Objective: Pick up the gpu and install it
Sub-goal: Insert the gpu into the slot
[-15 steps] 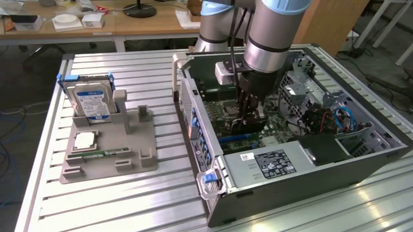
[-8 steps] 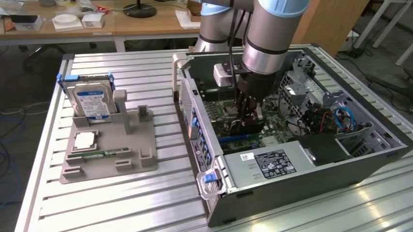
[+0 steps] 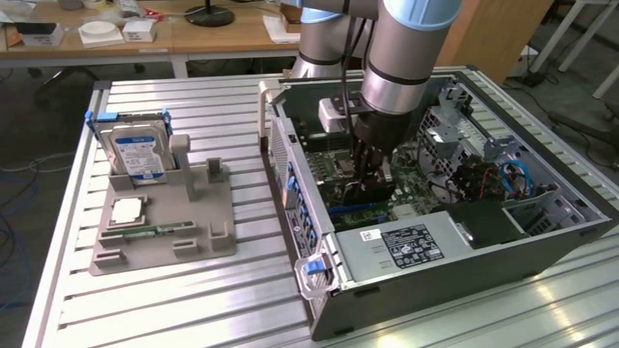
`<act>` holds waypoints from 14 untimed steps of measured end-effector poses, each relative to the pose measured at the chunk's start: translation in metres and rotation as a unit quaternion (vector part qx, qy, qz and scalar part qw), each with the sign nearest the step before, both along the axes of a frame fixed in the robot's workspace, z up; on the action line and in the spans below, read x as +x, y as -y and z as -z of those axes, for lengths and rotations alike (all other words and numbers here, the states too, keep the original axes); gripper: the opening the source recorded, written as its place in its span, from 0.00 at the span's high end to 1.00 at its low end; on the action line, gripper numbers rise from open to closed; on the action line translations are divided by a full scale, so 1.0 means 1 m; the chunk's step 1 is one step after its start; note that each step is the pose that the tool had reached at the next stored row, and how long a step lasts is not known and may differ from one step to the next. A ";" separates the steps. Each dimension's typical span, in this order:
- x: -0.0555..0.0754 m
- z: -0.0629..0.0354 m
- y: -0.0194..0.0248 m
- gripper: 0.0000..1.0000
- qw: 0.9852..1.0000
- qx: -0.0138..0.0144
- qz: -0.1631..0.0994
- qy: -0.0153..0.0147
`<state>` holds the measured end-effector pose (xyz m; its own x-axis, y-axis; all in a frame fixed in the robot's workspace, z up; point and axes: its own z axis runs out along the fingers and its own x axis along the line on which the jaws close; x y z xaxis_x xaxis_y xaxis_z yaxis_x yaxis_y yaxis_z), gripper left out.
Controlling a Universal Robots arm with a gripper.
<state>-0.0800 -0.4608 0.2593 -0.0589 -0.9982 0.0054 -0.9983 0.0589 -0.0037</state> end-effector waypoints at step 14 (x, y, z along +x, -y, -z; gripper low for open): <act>0.000 0.0012 -0.0008 0.73 1.000 0.000 -0.006 0.000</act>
<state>-0.0804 -0.4600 0.2581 -0.0470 -0.9989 0.0053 -0.9989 0.0470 -0.0038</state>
